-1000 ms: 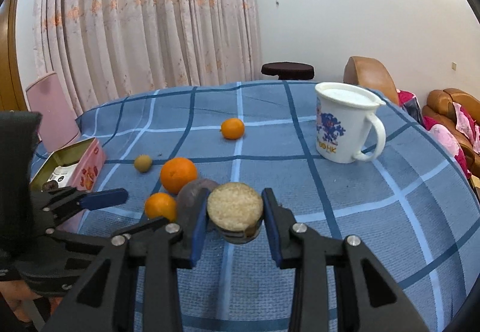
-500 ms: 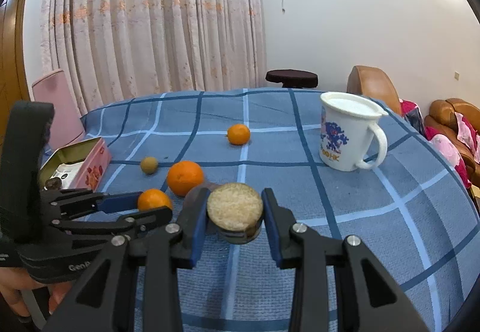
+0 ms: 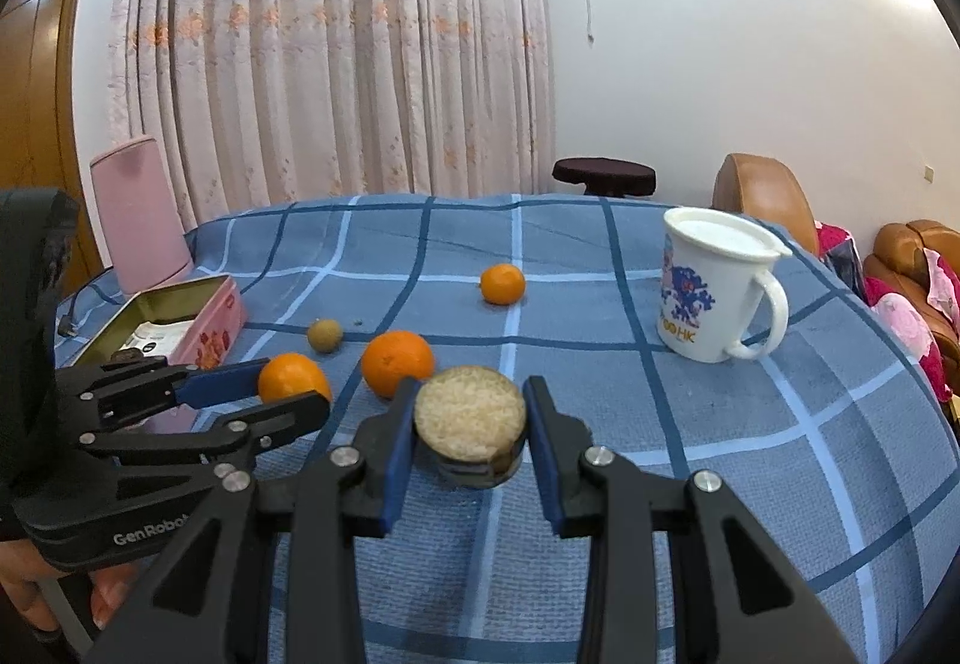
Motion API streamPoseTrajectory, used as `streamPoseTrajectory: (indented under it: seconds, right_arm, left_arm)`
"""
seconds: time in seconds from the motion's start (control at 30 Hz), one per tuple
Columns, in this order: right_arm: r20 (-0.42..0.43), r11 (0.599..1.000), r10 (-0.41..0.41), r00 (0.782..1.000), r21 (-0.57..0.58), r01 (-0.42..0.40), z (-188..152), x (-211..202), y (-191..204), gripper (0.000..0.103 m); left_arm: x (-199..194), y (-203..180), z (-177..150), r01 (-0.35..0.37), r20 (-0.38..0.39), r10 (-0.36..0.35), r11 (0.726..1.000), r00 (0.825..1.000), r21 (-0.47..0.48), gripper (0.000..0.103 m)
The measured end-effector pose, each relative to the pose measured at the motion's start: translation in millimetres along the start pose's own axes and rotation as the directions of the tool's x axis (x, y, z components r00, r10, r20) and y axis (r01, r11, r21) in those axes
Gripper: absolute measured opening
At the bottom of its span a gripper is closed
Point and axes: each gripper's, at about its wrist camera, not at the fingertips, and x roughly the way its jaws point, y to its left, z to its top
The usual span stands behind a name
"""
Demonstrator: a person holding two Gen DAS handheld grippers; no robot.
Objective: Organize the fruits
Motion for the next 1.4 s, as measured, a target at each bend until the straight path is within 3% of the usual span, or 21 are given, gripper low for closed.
streamPoseTrajectory:
  seconds: [0.33,0.8,1.07,1.4]
  right_arm:
    - [0.038,0.999,0.026,0.999,-0.031,-0.025,-1.1,-6.9,6.6,0.038]
    - [0.094,0.998,0.039,0.995,-0.056,-0.034,-4.1,-18.6,11.9,0.038]
    - [0.096,0.997,0.045,0.994,-0.066,-0.039,-3.2,-20.3,16.1,0.038]
    - [0.086,0.986,0.12,0.989,-0.124,-0.109,13.3,-10.2,48.1,0.038]
  left_arm:
    - [-17.8,-1.1,-2.9,-0.031,0.083,0.031,0.999,0.996,0.005,0.043]
    - [-32.0,-3.9,-7.1,-0.07,0.143,0.067,0.997,0.987,0.016,0.043]
    - [-38.9,-0.8,-9.7,-0.087,0.153,0.083,0.996,0.985,0.015,0.043]
    - [-50.1,27.6,-10.9,-0.143,0.147,0.146,0.989,0.978,-0.034,0.044]
